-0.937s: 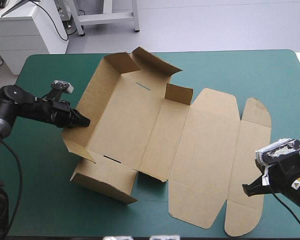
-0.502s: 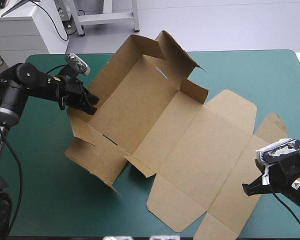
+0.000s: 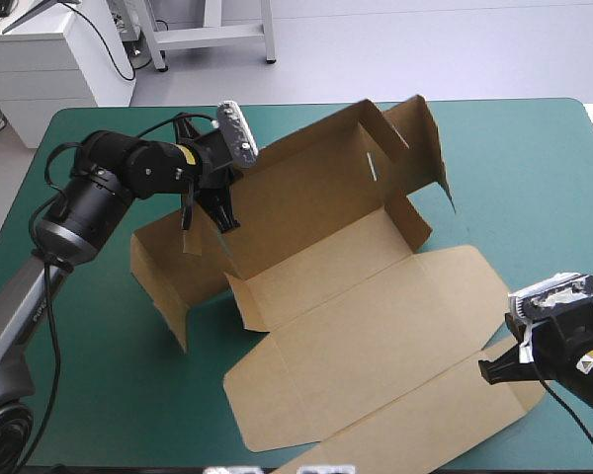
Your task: Fold the box
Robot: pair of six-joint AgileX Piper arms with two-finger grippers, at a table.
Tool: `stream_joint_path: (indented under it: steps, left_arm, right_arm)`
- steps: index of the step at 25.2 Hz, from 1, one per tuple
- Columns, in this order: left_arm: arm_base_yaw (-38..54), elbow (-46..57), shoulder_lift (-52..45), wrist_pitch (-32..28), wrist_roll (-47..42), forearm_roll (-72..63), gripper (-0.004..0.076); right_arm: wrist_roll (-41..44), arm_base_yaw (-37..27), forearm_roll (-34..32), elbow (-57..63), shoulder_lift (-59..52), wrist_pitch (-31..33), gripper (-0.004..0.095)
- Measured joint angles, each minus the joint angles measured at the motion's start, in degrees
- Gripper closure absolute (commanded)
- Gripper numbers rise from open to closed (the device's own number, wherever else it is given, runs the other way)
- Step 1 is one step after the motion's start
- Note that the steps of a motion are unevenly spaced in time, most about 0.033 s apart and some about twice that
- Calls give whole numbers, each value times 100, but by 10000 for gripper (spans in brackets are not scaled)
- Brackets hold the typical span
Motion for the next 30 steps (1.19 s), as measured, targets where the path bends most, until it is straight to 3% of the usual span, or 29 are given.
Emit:
stream_joint_path:
  steps: [5, 12, 30]
  left_arm:
    - [-806, 0, 50, -393, 69, 905, 731]
    - [-1072, 249, 187, -565, 451, 1022, 731]
    - [-1264, 2402, -691, -3162, 1166, 1854, 731]
  right_arm:
    - [133, 0, 0, 0, 0, -213, 929]
    - [220, 0, -1, 0, 0, -301, 929]
    - [593, 0, 4, 0, 0, -431, 929]
